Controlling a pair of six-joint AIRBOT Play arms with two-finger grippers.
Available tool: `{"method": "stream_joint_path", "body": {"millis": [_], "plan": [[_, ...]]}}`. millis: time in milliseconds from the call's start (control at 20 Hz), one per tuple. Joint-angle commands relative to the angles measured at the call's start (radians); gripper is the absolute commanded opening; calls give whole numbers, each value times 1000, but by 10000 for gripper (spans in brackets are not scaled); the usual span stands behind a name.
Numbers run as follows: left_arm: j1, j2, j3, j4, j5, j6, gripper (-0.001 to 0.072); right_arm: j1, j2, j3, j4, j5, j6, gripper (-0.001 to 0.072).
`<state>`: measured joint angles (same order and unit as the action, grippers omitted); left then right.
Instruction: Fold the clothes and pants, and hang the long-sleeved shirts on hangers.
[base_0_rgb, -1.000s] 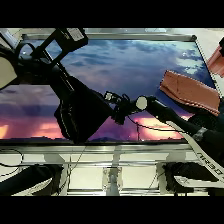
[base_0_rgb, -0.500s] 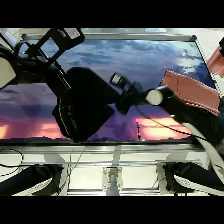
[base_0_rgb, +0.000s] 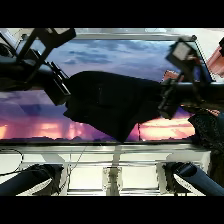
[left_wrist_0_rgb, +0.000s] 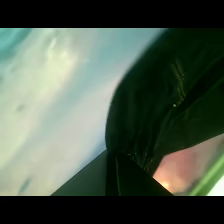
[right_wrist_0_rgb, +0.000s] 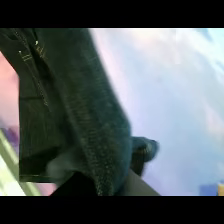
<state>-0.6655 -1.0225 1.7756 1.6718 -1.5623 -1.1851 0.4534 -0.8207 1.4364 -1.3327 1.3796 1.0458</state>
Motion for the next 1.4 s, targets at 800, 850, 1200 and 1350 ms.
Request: {"method": "stream_joint_path", "body": {"millis": [800,850,1200,1350], "plan": [[221,-303,1,-63,-17,-176,27,-5,-443,183,-106,195,6,11],[231,-323,1,-37,16,-154,27,-6,-477,183,-163,121,8,11],[233,-437,0,97,286,11,26,-122,-592,183,-240,-219,68,11],[231,-479,-23,97,247,157,26,-144,-597,166,-191,-143,-32,11]]}}
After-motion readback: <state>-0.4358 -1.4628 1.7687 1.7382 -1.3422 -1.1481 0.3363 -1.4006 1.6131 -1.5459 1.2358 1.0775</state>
